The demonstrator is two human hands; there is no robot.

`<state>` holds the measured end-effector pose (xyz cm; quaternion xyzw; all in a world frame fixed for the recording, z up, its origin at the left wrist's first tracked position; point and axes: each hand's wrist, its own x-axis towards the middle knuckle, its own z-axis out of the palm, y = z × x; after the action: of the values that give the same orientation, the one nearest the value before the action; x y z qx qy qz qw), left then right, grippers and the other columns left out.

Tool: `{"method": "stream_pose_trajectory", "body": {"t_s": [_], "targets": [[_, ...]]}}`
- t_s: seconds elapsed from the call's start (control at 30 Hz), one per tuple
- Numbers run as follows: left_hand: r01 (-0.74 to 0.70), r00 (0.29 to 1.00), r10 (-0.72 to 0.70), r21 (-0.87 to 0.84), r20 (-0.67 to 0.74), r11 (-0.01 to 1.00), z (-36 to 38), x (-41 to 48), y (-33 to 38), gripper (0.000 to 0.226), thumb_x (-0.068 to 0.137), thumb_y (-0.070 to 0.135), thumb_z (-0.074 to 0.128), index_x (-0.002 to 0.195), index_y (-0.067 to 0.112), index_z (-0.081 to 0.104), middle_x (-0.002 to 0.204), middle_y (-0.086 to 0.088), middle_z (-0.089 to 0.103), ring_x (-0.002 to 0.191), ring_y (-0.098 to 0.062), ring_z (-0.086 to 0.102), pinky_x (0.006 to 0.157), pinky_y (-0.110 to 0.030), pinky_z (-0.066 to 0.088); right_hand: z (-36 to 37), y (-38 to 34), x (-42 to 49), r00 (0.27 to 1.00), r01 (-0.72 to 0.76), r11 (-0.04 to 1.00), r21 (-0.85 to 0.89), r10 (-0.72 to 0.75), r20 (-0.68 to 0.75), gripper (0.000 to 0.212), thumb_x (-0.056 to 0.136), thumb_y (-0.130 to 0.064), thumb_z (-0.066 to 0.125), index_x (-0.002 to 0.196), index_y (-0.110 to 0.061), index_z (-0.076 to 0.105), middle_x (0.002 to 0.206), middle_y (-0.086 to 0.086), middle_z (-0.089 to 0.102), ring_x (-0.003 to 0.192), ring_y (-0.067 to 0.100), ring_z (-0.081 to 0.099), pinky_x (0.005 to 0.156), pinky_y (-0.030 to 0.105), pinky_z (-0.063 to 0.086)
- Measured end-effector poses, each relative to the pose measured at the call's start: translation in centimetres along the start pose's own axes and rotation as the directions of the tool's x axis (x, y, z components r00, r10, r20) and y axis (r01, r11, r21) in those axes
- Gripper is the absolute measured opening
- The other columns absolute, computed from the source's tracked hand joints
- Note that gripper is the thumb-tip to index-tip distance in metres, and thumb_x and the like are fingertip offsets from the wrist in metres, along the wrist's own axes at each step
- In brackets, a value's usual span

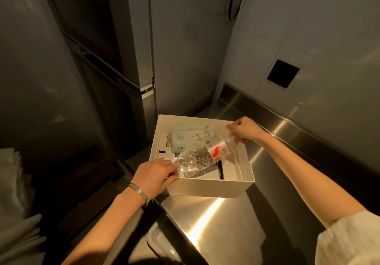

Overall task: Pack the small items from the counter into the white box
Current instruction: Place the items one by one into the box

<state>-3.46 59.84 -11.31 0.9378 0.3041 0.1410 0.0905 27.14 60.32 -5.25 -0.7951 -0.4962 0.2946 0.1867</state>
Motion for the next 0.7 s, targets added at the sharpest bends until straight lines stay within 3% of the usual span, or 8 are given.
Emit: {"method": "stream_pose_trajectory", "body": {"t_s": [0.1,0.17,0.27,0.37,0.47,0.53,0.6,0.7], "targets": [[0.054,0.998,-0.055,-0.064,-0.011,0.997,0.1,0.7,0.3,0.02,0.083,0.044,0.058,0.081,0.025,0.064,0.075,0.009,0.063,0.066,-0.011,0.06,0.048,-0.013,0.03,0.6,0.4,1.1,0.998,0.031,0.999,-0.013,-0.03,0.049,0.033,0.09,-0.032,0.058,0.062,-0.014,0.061,0.038,-0.005,0.057,0.037,0.008,0.048,0.06,0.024,0.048],[0.086,0.996,-0.085,-0.061,0.022,0.994,0.1,1.2,0.5,0.027,0.089,0.047,0.047,0.094,0.025,0.062,0.09,0.007,0.062,0.079,-0.012,0.059,0.057,-0.02,0.04,0.3,0.3,2.2,0.998,0.068,0.996,-0.063,-0.069,-0.006,0.035,0.088,-0.034,0.059,0.058,-0.016,0.06,0.041,-0.005,0.057,0.042,0.009,0.051,0.069,0.023,0.049],[0.127,0.986,-0.125,-0.014,0.11,0.992,-0.1,1.8,0.4,0.025,0.092,0.042,0.045,0.108,0.026,0.057,0.107,0.007,0.058,0.093,-0.011,0.055,0.072,-0.025,0.047,-1.5,-0.1,3.5,0.995,0.094,0.977,-0.189,-0.097,-0.005,0.033,0.085,-0.034,0.063,0.057,-0.017,0.06,0.055,-0.001,0.06,0.054,0.014,0.055,0.071,0.032,0.051],[0.153,0.976,-0.153,0.01,0.156,0.988,0.1,2.0,0.0,0.025,0.093,0.039,0.044,0.111,0.026,0.055,0.11,0.006,0.056,0.097,-0.011,0.053,0.075,-0.026,0.048,-2.9,-0.6,4.4,0.993,0.098,0.931,-0.35,-0.069,0.095,0.028,0.083,-0.033,0.066,0.059,-0.02,0.061,0.066,-0.001,0.061,0.065,0.013,0.055,0.075,0.034,0.048],[0.16,0.971,-0.157,0.001,0.182,0.987,0.4,1.9,-0.1,0.023,0.094,0.036,0.042,0.109,0.026,0.056,0.11,0.005,0.057,0.098,-0.012,0.052,0.078,-0.027,0.048,-2.4,-0.6,5.4,0.99,0.111,0.91,-0.399,-0.068,0.121,0.02,0.084,-0.037,0.064,0.08,-0.017,0.066,0.093,0.003,0.065,0.09,0.017,0.058,0.081,0.032,0.045],[0.143,0.973,-0.137,-0.02,0.187,0.99,0.6,1.9,-0.1,0.023,0.095,0.034,0.04,0.109,0.025,0.056,0.109,0.004,0.058,0.098,-0.012,0.052,0.077,-0.026,0.046,-1.1,-0.3,5.5,0.992,0.098,0.944,-0.316,-0.067,0.108,0.032,0.086,-0.037,0.062,0.109,-0.015,0.06,0.113,0.006,0.06,0.103,0.023,0.059,0.088,0.032,0.047],[0.136,0.975,-0.126,-0.041,0.181,0.99,0.6,2.0,-0.2,0.023,0.095,0.033,0.041,0.109,0.024,0.057,0.108,0.004,0.059,0.097,-0.013,0.052,0.075,-0.025,0.045,0.1,0.1,4.7,0.998,0.037,0.993,-0.111,-0.03,0.063,0.052,0.086,-0.035,0.062,0.131,-0.015,0.044,0.129,0.009,0.051,0.112,0.028,0.057,0.094,0.037,0.049],[0.139,0.978,-0.128,-0.058,0.162,0.989,0.6,2.0,-0.6,0.021,0.095,0.032,0.042,0.107,0.025,0.058,0.106,0.004,0.059,0.097,-0.012,0.051,0.076,-0.025,0.045,1.5,1.3,2.4,0.993,0.011,0.995,0.104,0.001,-0.122,0.07,0.084,-0.03,0.065,0.14,-0.011,0.029,0.141,0.015,0.041,0.123,0.029,0.048,0.094,0.034,0.043]]}}
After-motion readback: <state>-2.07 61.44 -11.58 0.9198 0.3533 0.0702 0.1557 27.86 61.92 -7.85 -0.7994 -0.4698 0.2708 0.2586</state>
